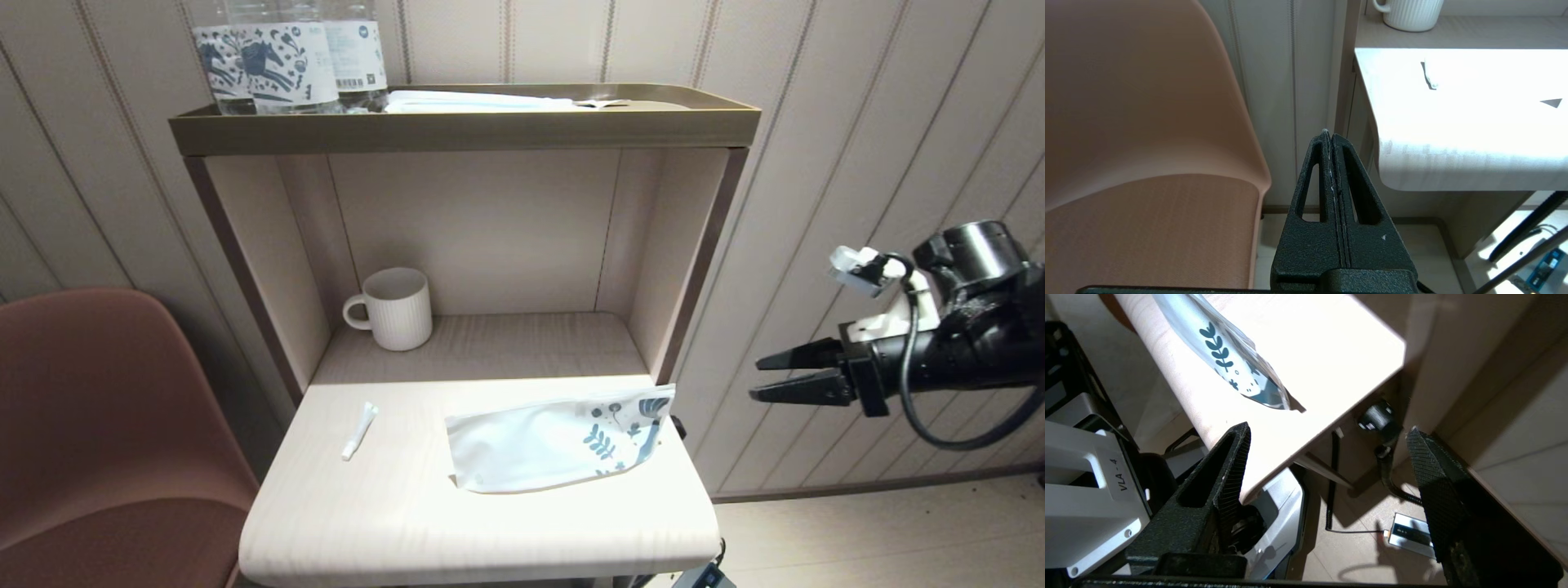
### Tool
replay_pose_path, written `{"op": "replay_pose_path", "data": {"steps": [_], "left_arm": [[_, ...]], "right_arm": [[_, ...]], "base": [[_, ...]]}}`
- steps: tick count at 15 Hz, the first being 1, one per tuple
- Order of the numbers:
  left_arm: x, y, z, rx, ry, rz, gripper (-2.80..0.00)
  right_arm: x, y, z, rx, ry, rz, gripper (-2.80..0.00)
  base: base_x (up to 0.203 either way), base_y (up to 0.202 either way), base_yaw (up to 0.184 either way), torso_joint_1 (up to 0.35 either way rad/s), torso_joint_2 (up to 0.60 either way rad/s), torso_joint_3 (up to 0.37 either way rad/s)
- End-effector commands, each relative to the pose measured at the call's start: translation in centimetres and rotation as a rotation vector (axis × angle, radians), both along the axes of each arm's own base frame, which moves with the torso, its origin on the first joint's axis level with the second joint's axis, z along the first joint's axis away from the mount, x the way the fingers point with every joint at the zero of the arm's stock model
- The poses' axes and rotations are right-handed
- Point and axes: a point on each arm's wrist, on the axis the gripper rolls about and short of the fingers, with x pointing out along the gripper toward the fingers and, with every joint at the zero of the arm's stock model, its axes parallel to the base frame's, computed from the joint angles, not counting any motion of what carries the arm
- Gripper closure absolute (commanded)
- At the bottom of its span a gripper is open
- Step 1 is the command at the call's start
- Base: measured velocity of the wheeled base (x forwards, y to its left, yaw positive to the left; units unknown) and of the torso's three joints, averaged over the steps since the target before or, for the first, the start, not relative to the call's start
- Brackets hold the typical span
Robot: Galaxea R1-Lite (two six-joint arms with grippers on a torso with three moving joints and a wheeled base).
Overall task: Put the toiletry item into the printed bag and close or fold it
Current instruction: Pick up the storage bag
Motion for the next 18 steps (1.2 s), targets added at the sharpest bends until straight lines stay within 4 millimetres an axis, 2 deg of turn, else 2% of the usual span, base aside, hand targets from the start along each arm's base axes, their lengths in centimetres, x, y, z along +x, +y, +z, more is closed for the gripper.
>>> {"op": "replay_pose_path", "data": {"steps": [1, 4, 7, 10, 13, 15, 18], "left_arm": [[0.0, 0.0, 0.0, 0.0, 0.0, 0.001, 0.0], [0.0, 0.0, 0.0, -0.001, 0.0, 0.0, 0.0], [0.0, 0.0, 0.0, 0.0, 0.0, 0.0, 0.0], [0.0, 0.0, 0.0, -0.001, 0.0, 0.0, 0.0], [0.0, 0.0, 0.0, 0.0, 0.0, 0.001, 0.0], [0.0, 0.0, 0.0, 0.0, 0.0, 0.002, 0.0], [0.0, 0.0, 0.0, 0.0, 0.0, 0.002, 0.0]], "right_arm": [[1.4, 1.7, -1.9, 0.007, 0.043, 0.065, -2.8], [2.2, 3.9, -3.8, 0.006, 0.076, 0.14, -2.8], [2.6, 5.5, -4.5, 0.006, 0.093, 0.191, -2.8], [2.3, 7.8, -4.1, 0.0, 0.078, 0.26, -2.8], [3.4, 8.3, -3.4, -0.017, 0.039, 0.258, -2.8], [4.3, 9.4, -3.6, -0.056, 0.014, 0.26, -2.8], [4.5, 11.2, -4.1, -0.058, 0.005, 0.308, -2.8]], "base": [[0.0, 0.0, 0.0, 0.0, 0.0, 0.0], [0.0, 0.0, 0.0, 0.0, 0.0, 0.0], [0.0, 0.0, 0.0, 0.0, 0.0, 0.0], [0.0, 0.0, 0.0, 0.0, 0.0, 0.0], [0.0, 0.0, 0.0, 0.0, 0.0, 0.0], [0.0, 0.0, 0.0, 0.0, 0.0, 0.0], [0.0, 0.0, 0.0, 0.0, 0.0, 0.0]]}}
